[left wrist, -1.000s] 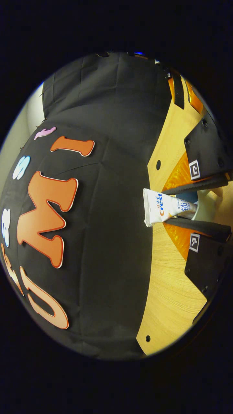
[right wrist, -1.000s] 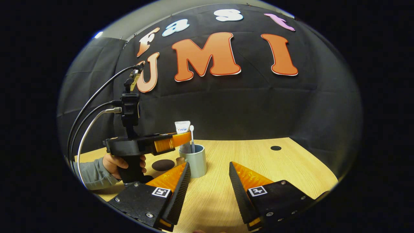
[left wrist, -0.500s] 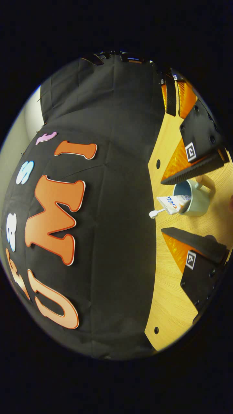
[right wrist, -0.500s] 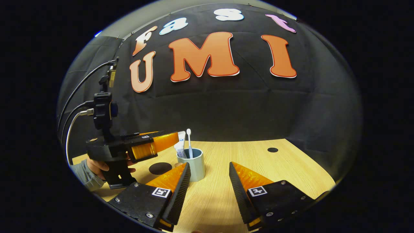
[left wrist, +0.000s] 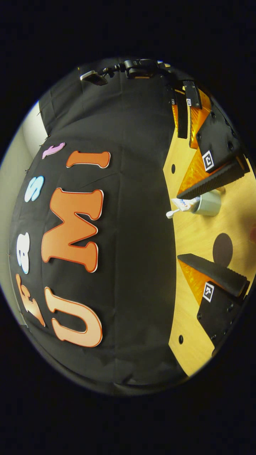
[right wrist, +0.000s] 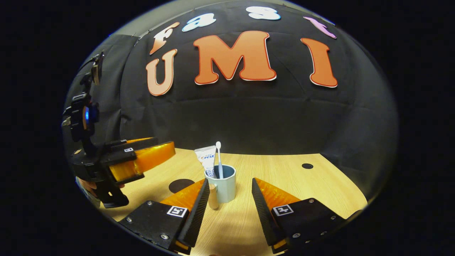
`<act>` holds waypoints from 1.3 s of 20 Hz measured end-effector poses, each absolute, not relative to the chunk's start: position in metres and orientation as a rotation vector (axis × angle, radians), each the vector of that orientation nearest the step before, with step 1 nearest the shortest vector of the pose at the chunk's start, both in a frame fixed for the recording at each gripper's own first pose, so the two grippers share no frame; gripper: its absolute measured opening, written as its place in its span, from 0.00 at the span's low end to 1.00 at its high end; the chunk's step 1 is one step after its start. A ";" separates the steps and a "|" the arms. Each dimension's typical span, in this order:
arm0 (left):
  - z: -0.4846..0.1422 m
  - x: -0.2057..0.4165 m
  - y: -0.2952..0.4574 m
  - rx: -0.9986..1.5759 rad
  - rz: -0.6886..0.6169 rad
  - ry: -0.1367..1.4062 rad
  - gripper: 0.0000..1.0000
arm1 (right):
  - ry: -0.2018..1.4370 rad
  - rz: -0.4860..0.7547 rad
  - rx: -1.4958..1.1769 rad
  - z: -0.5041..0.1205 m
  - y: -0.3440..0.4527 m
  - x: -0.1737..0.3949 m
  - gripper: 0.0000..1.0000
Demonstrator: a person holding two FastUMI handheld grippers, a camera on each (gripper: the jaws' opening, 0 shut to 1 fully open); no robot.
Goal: Put the toothbrush and toothpaste on the desktop into the cup, then pick up the cup and place it on the coaster on the desktop.
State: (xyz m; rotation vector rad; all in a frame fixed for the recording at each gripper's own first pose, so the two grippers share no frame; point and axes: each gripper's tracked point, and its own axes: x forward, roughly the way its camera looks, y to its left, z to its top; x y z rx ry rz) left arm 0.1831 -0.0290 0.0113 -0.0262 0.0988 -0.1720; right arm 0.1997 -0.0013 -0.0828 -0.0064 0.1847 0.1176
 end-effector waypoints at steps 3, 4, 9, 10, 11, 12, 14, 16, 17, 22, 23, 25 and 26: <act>0.019 0.167 -0.007 -0.028 -0.129 0.060 0.97 | 0.231 0.106 -0.017 -0.086 0.006 0.205 0.72; 0.018 0.162 -0.001 -0.019 -0.108 0.055 0.97 | 0.245 0.103 -0.017 -0.086 0.009 0.208 0.72; 0.025 0.142 0.036 -0.019 -0.030 0.012 0.98 | 0.370 0.106 -0.017 -0.107 0.025 0.224 0.72; 0.019 0.138 0.040 -0.022 -0.023 0.014 0.97 | 0.401 0.103 -0.017 -0.112 0.027 0.226 0.72; 0.015 0.133 0.045 -0.019 -0.014 0.020 0.99 | 0.425 0.100 -0.018 -0.116 0.027 0.229 0.73; 0.012 0.130 0.049 -0.011 -0.006 0.027 0.97 | 0.445 0.091 -0.020 -0.118 0.027 0.230 0.73; 0.009 0.124 0.056 0.004 0.006 0.032 0.99 | 0.490 0.075 -0.026 -0.122 0.028 0.236 0.67; 0.007 0.120 0.061 0.007 0.011 0.032 0.99 | 0.535 0.054 -0.036 -0.125 0.026 0.240 0.73; 0.007 0.118 0.063 0.006 0.014 0.032 0.99 | 0.552 0.039 -0.046 -0.126 0.025 0.244 0.72; 0.009 0.108 0.072 0.029 0.026 0.016 0.99 | 0.621 0.009 -0.056 -0.133 0.022 0.249 0.73; 0.010 0.105 0.073 0.031 0.028 0.010 0.99 | 0.638 0.002 -0.055 -0.136 0.021 0.247 0.74; 0.008 0.101 0.073 0.013 0.027 0.002 0.97 | 0.671 -0.012 -0.061 -0.144 0.021 0.246 0.74; 0.006 0.098 0.072 0.004 0.026 0.002 0.99 | 0.684 -0.015 -0.063 -0.147 0.021 0.247 0.74</act>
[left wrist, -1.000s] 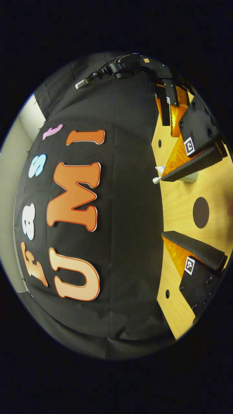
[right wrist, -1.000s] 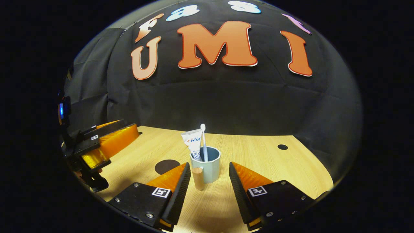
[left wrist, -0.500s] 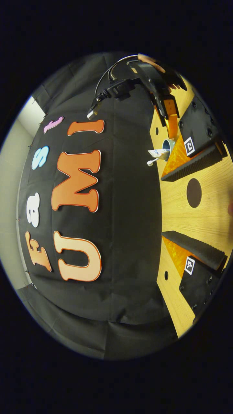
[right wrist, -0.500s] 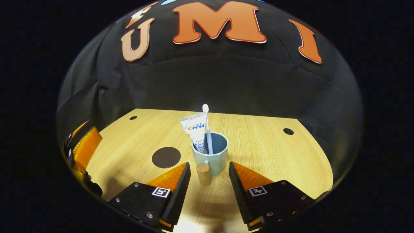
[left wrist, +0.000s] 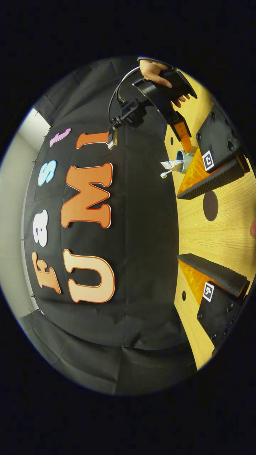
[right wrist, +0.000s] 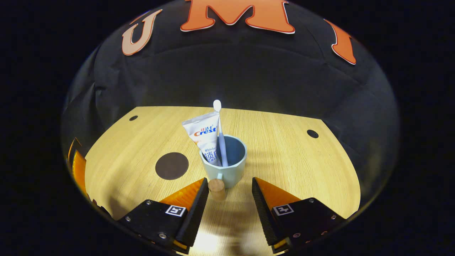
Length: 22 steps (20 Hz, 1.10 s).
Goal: Put the toothbrush and toothpaste on the desktop into the cup, then pick up the cup and place it on the coaster on the desktop.
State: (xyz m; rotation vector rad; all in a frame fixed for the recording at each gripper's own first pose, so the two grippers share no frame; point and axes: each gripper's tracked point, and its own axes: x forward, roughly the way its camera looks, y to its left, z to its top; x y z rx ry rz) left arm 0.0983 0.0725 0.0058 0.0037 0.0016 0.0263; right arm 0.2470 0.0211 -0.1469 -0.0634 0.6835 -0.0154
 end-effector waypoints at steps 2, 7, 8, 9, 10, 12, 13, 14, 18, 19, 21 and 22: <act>-0.003 0.095 0.072 -0.004 0.024 0.014 0.97 | 0.705 -0.022 -0.063 -0.148 0.021 0.250 0.74; -0.010 0.089 0.073 -0.018 0.020 0.027 0.99 | 0.789 -0.017 -0.070 -0.156 0.027 0.262 0.75; -0.011 0.090 0.074 -0.022 0.021 0.026 0.99 | 0.811 -0.002 -0.060 -0.158 0.032 0.262 0.74; -0.011 0.090 0.075 -0.026 0.022 0.024 0.98 | 0.835 0.010 -0.053 -0.161 0.035 0.263 0.74; -0.011 0.088 0.077 -0.027 0.023 0.022 0.97 | 0.859 0.011 -0.049 -0.166 0.035 0.264 0.74; -0.010 0.084 0.077 -0.034 0.017 0.021 0.97 | 0.902 0.001 -0.048 -0.170 0.033 0.262 0.74; -0.010 0.083 0.077 -0.036 0.015 0.018 0.99 | 0.922 -0.007 -0.046 -0.174 0.032 0.262 0.73; -0.010 0.083 0.077 -0.036 0.012 0.015 0.99 | 0.936 -0.017 -0.042 -0.178 0.031 0.263 0.73; -0.013 0.083 0.078 -0.040 0.012 0.026 0.99 | 0.991 -0.037 -0.050 -0.199 0.025 0.264 0.63; -0.014 0.083 0.078 -0.041 0.010 0.027 0.97 | 0.998 -0.027 -0.041 -0.200 0.028 0.264 0.63; -0.017 0.081 0.081 -0.040 0.013 0.034 0.97 | 1.000 -0.017 -0.045 -0.205 0.032 0.265 0.49; -0.020 0.081 0.082 -0.043 0.016 0.041 0.99 | 0.997 -0.020 -0.052 -0.207 0.031 0.264 0.45</act>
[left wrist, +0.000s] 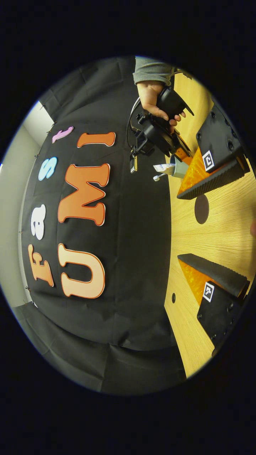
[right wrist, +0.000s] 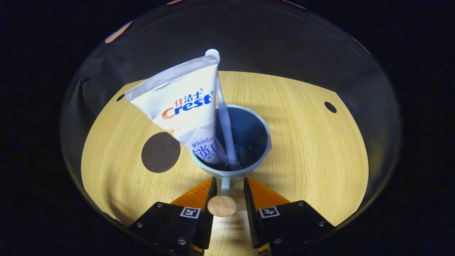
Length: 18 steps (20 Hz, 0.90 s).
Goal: Put the toothbrush and toothpaste on the desktop into the cup, then pick up the cup and place it on the coaster on the desktop.
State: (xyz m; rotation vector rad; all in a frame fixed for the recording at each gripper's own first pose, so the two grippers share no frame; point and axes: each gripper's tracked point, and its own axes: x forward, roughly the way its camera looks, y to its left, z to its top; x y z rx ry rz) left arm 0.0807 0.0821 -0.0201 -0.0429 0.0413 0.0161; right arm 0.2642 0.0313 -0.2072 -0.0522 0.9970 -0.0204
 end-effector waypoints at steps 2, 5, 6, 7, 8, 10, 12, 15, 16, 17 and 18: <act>-0.024 0.080 0.085 -0.052 0.027 0.052 0.99 | 0.985 -0.035 -0.032 -0.205 0.031 0.261 0.28; -0.023 0.077 0.088 -0.043 0.033 0.052 0.97 | 0.966 -0.034 -0.025 -0.205 0.030 0.264 0.24; -0.022 0.077 0.088 -0.040 0.034 0.051 0.97 | 0.957 -0.034 -0.033 -0.206 0.030 0.265 0.23; -0.022 0.078 0.088 -0.039 0.034 0.051 0.97 | 0.950 -0.031 -0.039 -0.205 0.030 0.265 0.22; -0.021 0.078 0.087 -0.037 0.032 0.050 0.97 | 0.945 -0.027 -0.046 -0.204 0.030 0.266 0.22; -0.020 0.077 0.086 -0.031 0.030 0.050 0.97 | 0.936 -0.023 -0.066 -0.203 0.028 0.267 0.22; -0.019 0.079 0.085 -0.028 0.028 0.051 0.97 | 0.936 -0.023 -0.069 -0.203 0.028 0.268 0.22; -0.018 0.078 0.086 -0.024 0.029 0.052 0.97 | 0.936 -0.017 -0.067 -0.202 0.028 0.267 0.21; -0.019 0.076 0.086 -0.024 0.031 0.053 0.97 | 0.933 -0.017 -0.068 -0.200 0.028 0.268 0.21; -0.019 0.078 0.087 -0.024 0.032 0.055 0.97 | 0.927 -0.015 -0.069 -0.200 0.028 0.268 0.21; -0.020 0.077 0.087 -0.025 0.033 0.057 0.97 | 0.922 -0.012 -0.065 -0.199 0.029 0.268 0.21</act>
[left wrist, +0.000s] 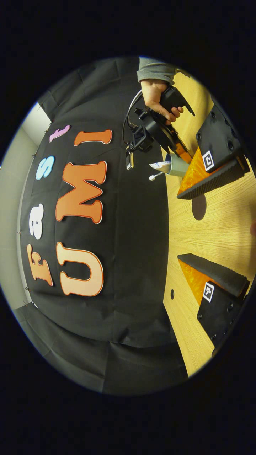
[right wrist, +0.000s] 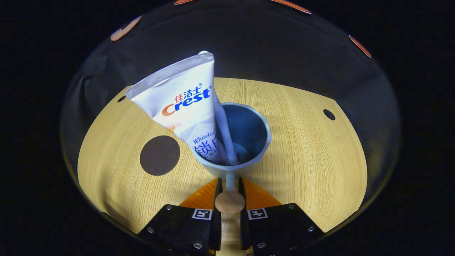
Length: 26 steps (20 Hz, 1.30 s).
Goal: Put the toothbrush and toothpaste on the desktop into the cup, then pick up the cup and place it on the coaster on the desktop.
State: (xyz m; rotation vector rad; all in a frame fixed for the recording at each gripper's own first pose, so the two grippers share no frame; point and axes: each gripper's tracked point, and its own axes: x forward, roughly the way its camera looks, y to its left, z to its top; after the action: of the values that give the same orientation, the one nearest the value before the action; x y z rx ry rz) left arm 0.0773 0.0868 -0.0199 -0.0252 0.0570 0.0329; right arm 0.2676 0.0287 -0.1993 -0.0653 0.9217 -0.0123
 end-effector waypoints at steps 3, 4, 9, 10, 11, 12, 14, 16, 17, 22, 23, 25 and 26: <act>-0.021 0.078 0.087 -0.026 0.034 0.061 0.97 | 0.908 -0.001 -0.062 -0.195 0.024 0.269 0.22; -0.020 0.075 0.087 -0.027 0.034 0.062 0.97 | 0.904 0.004 -0.066 -0.197 0.025 0.270 0.22; -0.024 0.073 0.086 -0.016 0.028 0.076 0.97 | 0.883 0.030 -0.080 -0.198 0.026 0.272 0.21; -0.023 0.072 0.087 -0.014 0.029 0.076 0.96 | 0.879 0.038 -0.081 -0.199 0.025 0.273 0.22; -0.023 0.071 0.088 -0.014 0.031 0.075 0.97 | 0.874 0.048 -0.082 -0.199 0.026 0.275 0.22; -0.024 0.071 0.089 -0.012 0.032 0.076 0.97 | 0.868 0.056 -0.085 -0.199 0.025 0.276 0.22; -0.026 0.070 0.091 -0.010 0.039 0.085 0.99 | 0.859 0.069 -0.099 -0.198 0.024 0.278 0.21; -0.029 0.068 0.093 -0.017 0.042 0.090 0.99 | 0.858 0.088 -0.109 -0.196 0.024 0.279 0.21; -0.029 0.066 0.094 -0.018 0.044 0.091 0.99 | 0.858 0.098 -0.110 -0.195 0.024 0.280 0.21; -0.033 0.065 0.102 -0.012 0.055 0.095 0.97 | 0.864 0.128 -0.121 -0.197 0.024 0.280 0.26; -0.033 0.063 0.103 -0.014 0.055 0.096 0.97 | 0.866 0.132 -0.124 -0.197 0.024 0.281 0.22; -0.036 0.064 0.107 -0.018 0.058 0.098 0.97 | 0.869 0.142 -0.128 -0.196 0.023 0.282 0.21; -0.036 0.064 0.108 -0.017 0.059 0.099 0.97 | 0.870 0.148 -0.129 -0.196 0.024 0.282 0.21</act>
State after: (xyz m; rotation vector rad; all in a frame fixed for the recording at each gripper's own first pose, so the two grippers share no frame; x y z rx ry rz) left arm 0.0642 0.1075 -0.0356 -0.0166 0.0992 0.0593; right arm 0.2823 0.0239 -0.1960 -0.1289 0.8703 0.1476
